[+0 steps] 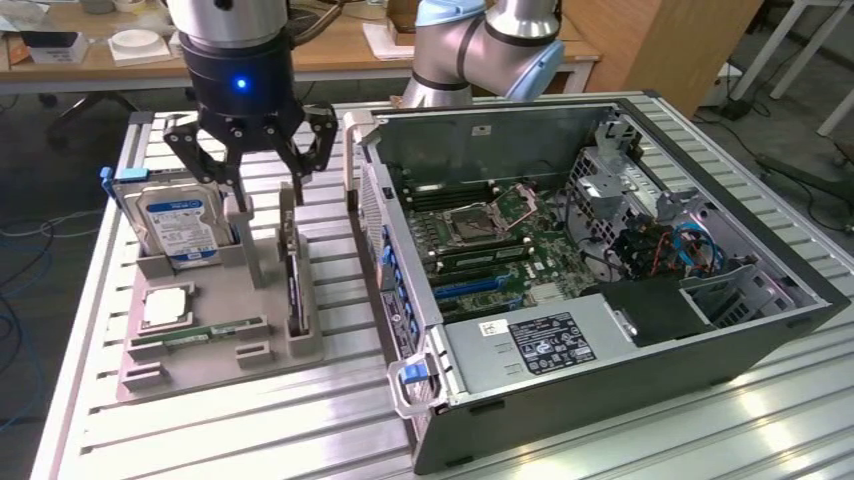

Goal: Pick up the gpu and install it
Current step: 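Pick up the gpu and move the gpu toward the slot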

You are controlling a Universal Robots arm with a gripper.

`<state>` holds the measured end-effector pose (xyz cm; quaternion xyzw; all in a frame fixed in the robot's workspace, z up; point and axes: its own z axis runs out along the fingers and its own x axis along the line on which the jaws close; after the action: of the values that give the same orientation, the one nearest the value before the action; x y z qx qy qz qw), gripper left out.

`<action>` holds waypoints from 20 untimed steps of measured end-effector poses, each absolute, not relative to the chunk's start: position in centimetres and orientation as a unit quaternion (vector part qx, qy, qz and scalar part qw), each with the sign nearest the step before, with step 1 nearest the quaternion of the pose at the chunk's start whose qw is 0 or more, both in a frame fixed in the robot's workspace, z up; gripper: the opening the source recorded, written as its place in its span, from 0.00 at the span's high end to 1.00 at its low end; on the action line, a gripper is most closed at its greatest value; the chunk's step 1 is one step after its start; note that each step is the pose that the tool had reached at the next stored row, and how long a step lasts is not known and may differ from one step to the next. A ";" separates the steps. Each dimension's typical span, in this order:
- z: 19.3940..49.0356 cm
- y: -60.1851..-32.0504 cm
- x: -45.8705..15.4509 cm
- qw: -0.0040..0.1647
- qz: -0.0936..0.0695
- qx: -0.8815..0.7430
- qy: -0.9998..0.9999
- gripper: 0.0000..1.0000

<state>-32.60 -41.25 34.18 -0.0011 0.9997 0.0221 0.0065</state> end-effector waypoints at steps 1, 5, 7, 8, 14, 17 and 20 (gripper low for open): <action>34.1 -41.3 -32.6 0.006 0.022 -0.001 1.000 0.41; 33.7 -41.4 -32.5 0.007 0.022 -0.001 1.000 0.41; 33.5 -41.5 -32.4 0.006 0.022 -0.001 1.000 0.41; 33.5 -41.6 -32.4 0.006 0.022 -0.001 1.000 0.41; 33.0 -41.8 -32.3 0.007 0.022 -0.001 1.000 0.41; 32.7 -41.8 -32.2 0.007 0.022 -0.001 1.000 0.41; 32.5 -41.9 -32.2 0.006 0.022 -0.001 1.000 0.41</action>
<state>-32.18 -41.95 32.50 -0.0011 0.9997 0.0221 0.0065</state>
